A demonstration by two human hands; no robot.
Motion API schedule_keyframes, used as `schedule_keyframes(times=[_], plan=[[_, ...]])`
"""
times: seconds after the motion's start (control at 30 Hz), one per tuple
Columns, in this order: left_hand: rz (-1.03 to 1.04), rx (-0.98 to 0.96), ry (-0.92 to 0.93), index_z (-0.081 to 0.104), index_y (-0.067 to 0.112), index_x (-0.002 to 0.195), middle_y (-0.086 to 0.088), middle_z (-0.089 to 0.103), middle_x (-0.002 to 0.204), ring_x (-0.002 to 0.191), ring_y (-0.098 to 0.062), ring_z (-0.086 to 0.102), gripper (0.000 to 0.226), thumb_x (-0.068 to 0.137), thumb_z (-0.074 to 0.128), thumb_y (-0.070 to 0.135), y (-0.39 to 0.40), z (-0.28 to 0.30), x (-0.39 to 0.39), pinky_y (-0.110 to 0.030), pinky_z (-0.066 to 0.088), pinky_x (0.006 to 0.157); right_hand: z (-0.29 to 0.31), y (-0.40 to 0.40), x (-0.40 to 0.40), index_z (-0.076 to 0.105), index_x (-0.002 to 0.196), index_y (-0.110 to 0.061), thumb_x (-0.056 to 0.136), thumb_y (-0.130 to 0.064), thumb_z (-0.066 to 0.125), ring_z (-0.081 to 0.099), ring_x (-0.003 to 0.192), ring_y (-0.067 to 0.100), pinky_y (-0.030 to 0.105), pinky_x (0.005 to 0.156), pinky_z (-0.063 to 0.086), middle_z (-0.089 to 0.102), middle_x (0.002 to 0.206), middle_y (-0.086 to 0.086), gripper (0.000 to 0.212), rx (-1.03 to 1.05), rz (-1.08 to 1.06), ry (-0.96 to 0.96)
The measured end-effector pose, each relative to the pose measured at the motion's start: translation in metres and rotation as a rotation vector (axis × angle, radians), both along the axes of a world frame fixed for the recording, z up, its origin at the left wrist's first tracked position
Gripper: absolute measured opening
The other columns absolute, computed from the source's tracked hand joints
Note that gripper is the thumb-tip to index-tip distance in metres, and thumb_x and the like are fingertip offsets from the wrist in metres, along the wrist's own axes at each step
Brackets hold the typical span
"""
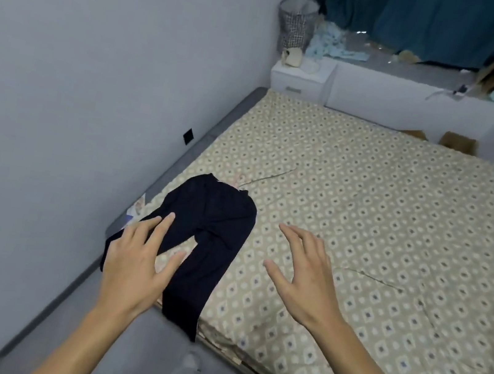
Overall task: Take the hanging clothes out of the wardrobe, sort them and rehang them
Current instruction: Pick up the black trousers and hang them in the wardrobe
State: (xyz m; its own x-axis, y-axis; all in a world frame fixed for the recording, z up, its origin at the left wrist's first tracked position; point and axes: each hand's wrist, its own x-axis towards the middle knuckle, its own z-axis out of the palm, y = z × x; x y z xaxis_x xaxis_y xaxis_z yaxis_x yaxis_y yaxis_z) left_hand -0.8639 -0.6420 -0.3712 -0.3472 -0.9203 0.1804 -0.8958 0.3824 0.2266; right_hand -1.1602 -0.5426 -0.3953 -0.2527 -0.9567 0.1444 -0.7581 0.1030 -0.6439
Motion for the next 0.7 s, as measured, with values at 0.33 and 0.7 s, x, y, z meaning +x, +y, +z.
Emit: schedule_keyframes(times=[0.33, 0.7], plan=[[-0.098, 0.139, -0.046, 0.050, 0.019, 0.152, -0.007, 0.061, 0.136, 0.122, -0.030, 0.058, 0.067, 0.100, 0.041, 0.061, -0.276, -0.138, 0.046, -0.049, 0.052, 0.091, -0.100, -0.243, 0.043, 0.036, 0.158, -0.033, 0.099, -0.059, 0.049, 0.036, 0.140, 0.013, 0.045, 0.113, 0.039, 0.041, 0.151, -0.013, 0.065, 0.172, -0.051, 0.047], [-0.249, 0.392, -0.288, 0.033, 0.025, 0.160, -0.006, 0.047, 0.150, 0.136, -0.031, 0.045, 0.070, 0.102, 0.040, 0.061, -0.527, -0.348, 0.017, -0.055, 0.043, 0.105, -0.295, -0.435, 0.058, 0.035, 0.158, -0.028, 0.099, -0.050, 0.060, 0.037, 0.135, 0.022, 0.046, 0.113, 0.038, 0.043, 0.148, -0.005, 0.068, 0.444, -0.256, -0.072]])
